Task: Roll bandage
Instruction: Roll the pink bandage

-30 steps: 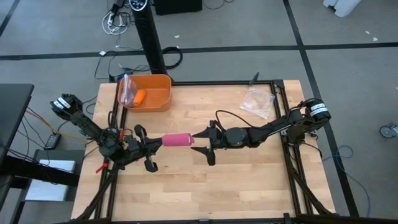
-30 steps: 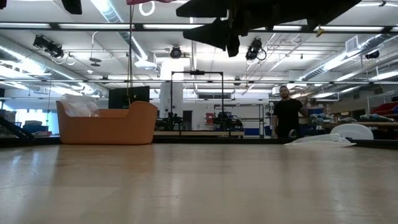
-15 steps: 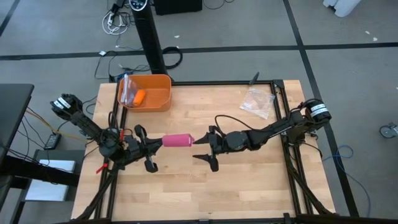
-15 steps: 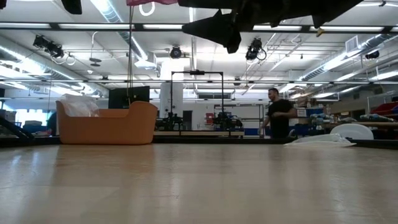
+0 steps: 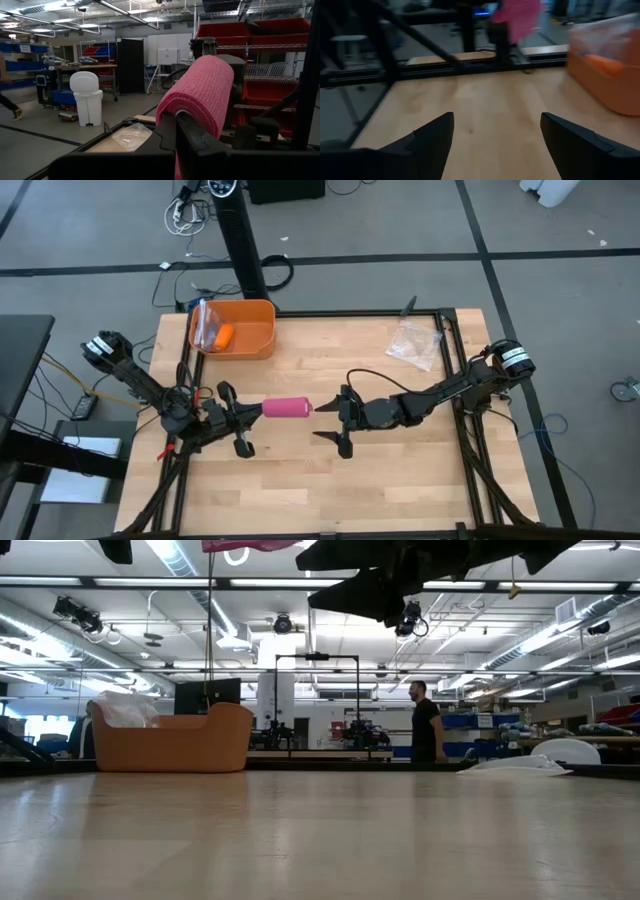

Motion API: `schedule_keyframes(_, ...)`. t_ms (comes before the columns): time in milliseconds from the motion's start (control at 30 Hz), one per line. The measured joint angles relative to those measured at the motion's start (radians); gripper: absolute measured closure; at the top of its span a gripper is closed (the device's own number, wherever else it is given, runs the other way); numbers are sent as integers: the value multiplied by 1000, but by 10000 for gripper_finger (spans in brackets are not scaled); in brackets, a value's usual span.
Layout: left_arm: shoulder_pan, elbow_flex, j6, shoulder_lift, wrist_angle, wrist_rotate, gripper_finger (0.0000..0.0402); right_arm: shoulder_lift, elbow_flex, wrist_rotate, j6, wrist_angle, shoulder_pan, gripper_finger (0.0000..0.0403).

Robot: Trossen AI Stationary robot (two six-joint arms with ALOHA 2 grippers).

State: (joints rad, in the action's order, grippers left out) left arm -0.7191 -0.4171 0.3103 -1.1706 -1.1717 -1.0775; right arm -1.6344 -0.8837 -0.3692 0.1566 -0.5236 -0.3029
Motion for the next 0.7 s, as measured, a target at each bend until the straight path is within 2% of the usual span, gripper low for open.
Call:
schedule_keyframes(67,1,0,0,0,1,1,401,4,0,-60,-1,-1,-4,100)
schedule_keyframes(133,1,0,0,0,15,13,401,4,0,-70,-1,-16,-1,102)
schedule_keyframes(533,76,0,-52,0,39,87,401,3,0,34,-20,-244,30,103)
schedule_keyframes(700,103,0,-60,0,51,97,401,3,0,68,-4,-250,54,105)
